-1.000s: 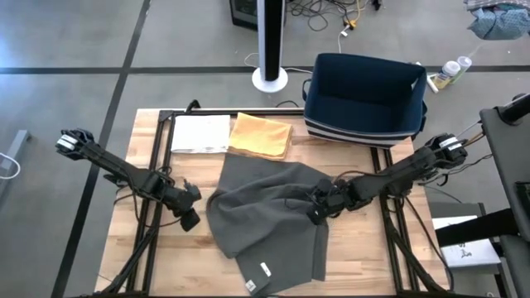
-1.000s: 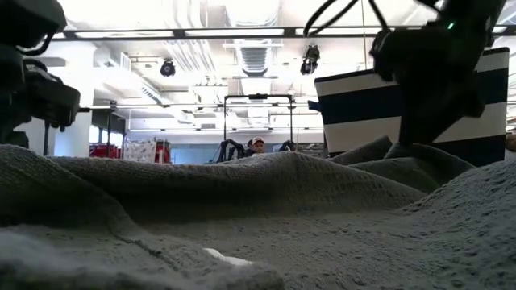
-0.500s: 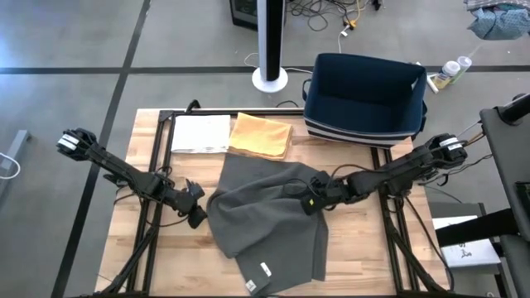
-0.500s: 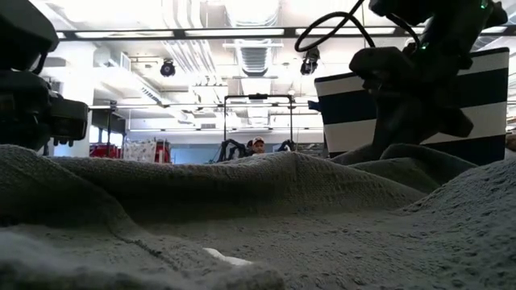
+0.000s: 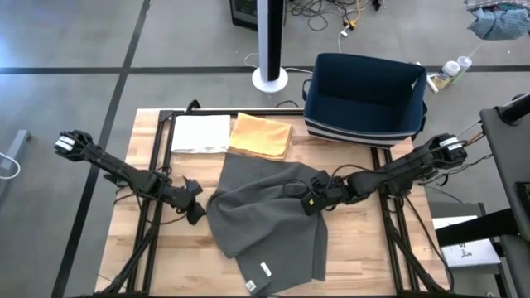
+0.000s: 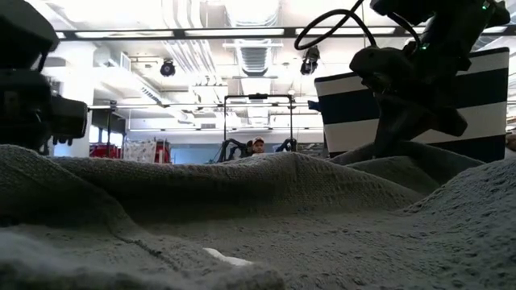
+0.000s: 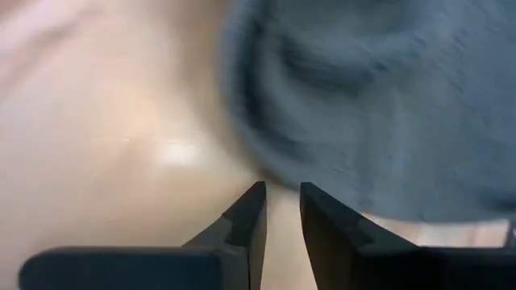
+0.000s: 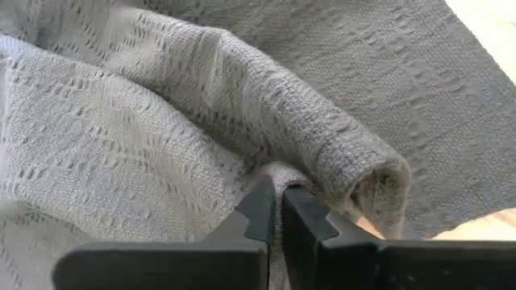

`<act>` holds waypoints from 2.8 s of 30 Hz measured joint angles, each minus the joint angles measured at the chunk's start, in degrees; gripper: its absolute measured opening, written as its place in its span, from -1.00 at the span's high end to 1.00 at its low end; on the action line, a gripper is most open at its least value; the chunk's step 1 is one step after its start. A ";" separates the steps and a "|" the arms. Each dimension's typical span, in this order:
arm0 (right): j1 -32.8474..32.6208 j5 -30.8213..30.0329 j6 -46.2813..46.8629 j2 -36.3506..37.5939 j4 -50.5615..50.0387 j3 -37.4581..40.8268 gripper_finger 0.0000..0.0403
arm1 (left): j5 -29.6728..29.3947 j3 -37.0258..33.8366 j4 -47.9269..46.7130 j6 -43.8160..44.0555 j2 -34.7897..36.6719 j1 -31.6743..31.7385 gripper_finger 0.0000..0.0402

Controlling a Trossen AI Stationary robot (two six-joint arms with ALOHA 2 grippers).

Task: Fold towel
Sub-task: Fold the black towel

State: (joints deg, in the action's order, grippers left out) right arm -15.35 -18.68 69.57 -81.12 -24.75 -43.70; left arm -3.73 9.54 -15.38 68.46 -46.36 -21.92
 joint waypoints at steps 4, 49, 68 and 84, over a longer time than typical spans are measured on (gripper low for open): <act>0.00 -0.39 -0.66 -0.23 0.06 0.00 0.98 | -1.30 -0.08 -3.96 1.17 3.36 2.16 0.48; -2.03 -2.50 -3.44 -0.44 1.42 0.02 0.99 | -3.56 -4.35 23.96 1.25 -11.84 6.28 0.42; -13.61 -3.41 10.15 7.06 -14.59 0.00 0.99 | 3.20 -1.84 15.63 -2.45 -8.26 6.21 0.47; -17.42 0.66 17.86 3.76 -17.79 0.12 0.99 | 0.44 -1.93 20.96 -0.70 -12.55 6.21 0.15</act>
State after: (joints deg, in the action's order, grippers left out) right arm -32.77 -18.02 87.43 -77.36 -42.54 -43.58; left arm -3.29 7.60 5.58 67.76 -58.91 -15.70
